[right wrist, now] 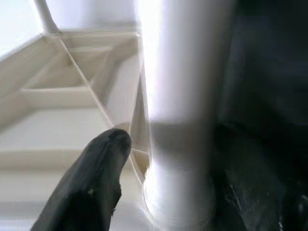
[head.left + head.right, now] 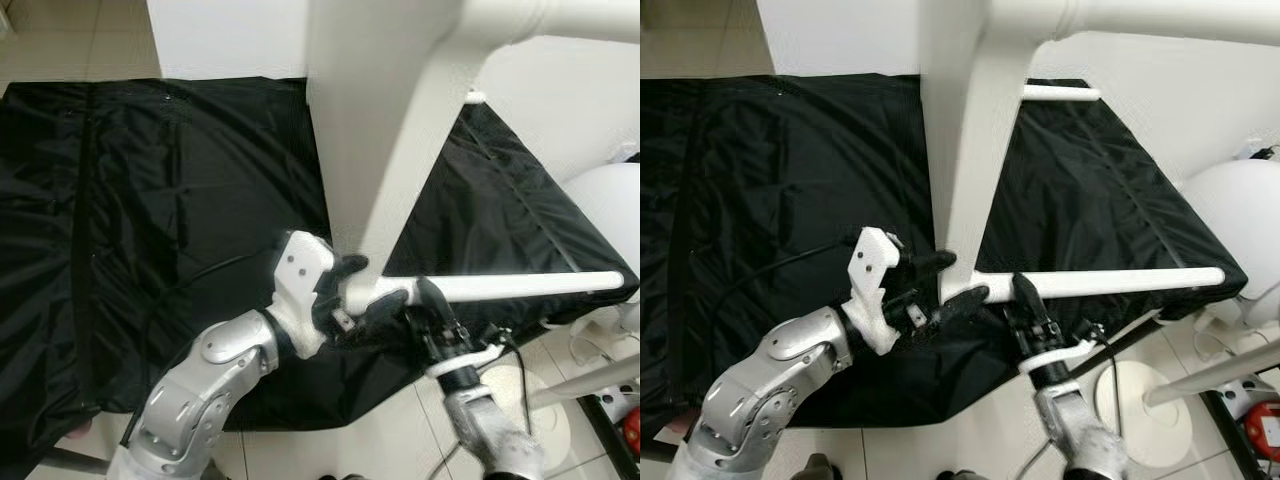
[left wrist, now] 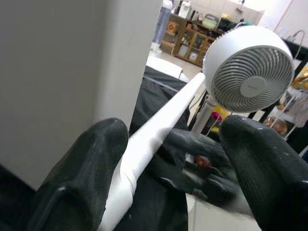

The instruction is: Building children table

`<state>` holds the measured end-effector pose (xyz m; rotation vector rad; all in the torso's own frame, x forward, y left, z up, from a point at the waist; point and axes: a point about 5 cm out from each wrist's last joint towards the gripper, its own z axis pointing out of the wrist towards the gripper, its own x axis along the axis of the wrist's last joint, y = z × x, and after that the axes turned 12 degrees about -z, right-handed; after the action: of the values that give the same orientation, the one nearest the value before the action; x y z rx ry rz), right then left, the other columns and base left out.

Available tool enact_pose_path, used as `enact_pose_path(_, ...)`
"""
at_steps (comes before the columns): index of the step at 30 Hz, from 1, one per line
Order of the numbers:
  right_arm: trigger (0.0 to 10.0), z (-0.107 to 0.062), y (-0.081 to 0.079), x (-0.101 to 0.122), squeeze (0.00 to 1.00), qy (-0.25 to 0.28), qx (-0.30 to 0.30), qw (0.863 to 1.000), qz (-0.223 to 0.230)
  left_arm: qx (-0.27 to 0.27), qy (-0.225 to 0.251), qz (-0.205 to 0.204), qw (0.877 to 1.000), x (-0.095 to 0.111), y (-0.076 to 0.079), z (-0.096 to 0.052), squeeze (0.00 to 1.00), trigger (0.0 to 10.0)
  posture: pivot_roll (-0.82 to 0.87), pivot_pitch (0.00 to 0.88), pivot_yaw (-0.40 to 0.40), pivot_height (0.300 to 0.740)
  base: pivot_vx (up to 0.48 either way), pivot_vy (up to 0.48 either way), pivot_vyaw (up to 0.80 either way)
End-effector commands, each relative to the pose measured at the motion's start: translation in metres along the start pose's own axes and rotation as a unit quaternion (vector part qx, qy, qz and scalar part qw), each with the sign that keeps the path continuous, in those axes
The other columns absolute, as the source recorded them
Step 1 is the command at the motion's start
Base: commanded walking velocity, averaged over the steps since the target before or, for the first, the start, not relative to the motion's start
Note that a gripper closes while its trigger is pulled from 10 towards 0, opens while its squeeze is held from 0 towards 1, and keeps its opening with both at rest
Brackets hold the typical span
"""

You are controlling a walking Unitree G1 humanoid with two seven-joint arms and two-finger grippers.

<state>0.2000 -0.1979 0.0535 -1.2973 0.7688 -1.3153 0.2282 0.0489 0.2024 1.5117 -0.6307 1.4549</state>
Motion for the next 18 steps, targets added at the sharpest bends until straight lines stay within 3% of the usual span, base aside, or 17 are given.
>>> enact_pose_path(1, 10.0, -0.012, 0.004, -0.004, 0.0, -0.007, -0.018, 1.0, 0.007, 0.012, 0.009, 0.002, 1.0, 0.004, -0.002, -0.002, 0.0, 10.0, 0.04, 0.164, -0.1, 0.74, 0.0, 0.0, 0.0)
enact_pose_path(2, 10.0, -0.012, 0.004, -0.004, 0.0, -0.007, -0.018, 1.0, 0.007, 0.012, 0.009, 0.002, 1.0, 0.004, -0.002, -0.002, 0.0, 10.0, 0.04, 0.164, -0.1, 0.74, 0.0, 0.0, 0.0)
enact_pose_path(3, 10.0, -0.026, 0.003, 0.001, 0.0, -0.01, -0.011, 1.0, -0.004, 0.015, 0.005, 0.004, 1.0, 0.004, -0.004, -0.003, 0.0, 10.0, 0.05, 0.169, -0.091, 0.74, 0.0, 0.0, 0.0)
enact_pose_path(11, 10.0, -0.05, 0.004, 0.003, 0.0, -0.017, -0.017, 1.0, -0.018, 0.016, 0.005, 0.005, 1.0, 0.007, -0.006, -0.006, 0.0, 10.0, 0.05, 0.174, -0.076, 0.74, 0.0, 0.0, 0.0)
enact_pose_path(16, 10.0, -0.057, -0.008, 0.001, 0.0, -0.019, 0.006, 0.999, -0.048, 0.018, -0.001, 0.004, 1.0, 0.006, -0.007, -0.008, 0.0, 10.0, 0.05, 0.172, -0.068, 0.74, 0.0, 0.0, 0.0)
enact_pose_path(18, 10.0, -0.055, -0.021, 0.004, 0.0, -0.026, 0.036, 0.995, -0.086, 0.016, -0.006, 0.006, 1.0, 0.006, -0.008, -0.011, 0.0, 10.0, 0.05, 0.169, -0.064, 0.74, 0.0, 0.0, 0.0)
